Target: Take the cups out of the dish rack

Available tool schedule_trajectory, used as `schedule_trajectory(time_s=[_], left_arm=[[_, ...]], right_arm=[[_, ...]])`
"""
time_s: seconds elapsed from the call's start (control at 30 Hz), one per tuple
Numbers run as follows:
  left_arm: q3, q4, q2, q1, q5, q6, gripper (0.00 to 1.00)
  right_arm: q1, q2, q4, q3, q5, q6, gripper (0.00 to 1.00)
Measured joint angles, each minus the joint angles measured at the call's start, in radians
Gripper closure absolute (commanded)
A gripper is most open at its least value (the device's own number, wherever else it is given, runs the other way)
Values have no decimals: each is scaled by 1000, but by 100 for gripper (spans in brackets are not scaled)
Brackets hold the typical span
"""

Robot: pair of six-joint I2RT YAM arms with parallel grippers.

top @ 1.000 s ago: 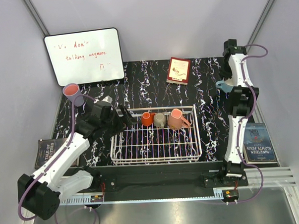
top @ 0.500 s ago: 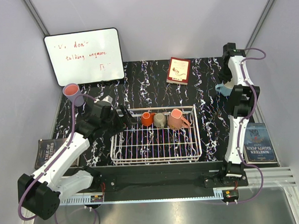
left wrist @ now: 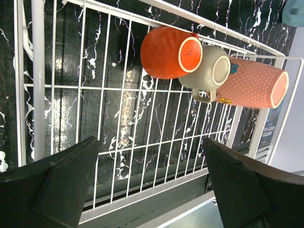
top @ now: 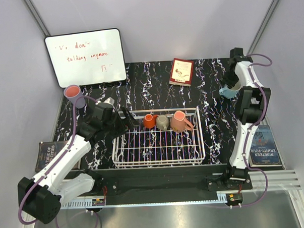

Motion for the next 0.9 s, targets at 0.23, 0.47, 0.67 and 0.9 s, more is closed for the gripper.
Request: schedule_trajectory(time_s=[0.23,0.47,0.67,0.9], left_arm=[[0,-4,-7,0,-1,4,1],[0,-19,-31,0,-12,35,1],[21,-34,-36,-16,-50,108,1],[208,-69,97,-185,-188,215,1]], right_arm=[[-6,-45,19,-3,-32,4,39],[-6,-110,20,52,-71,29,27],[-2,-238,19,72,-139,58,16],[163,-570,61,-30,-136,34,0]])
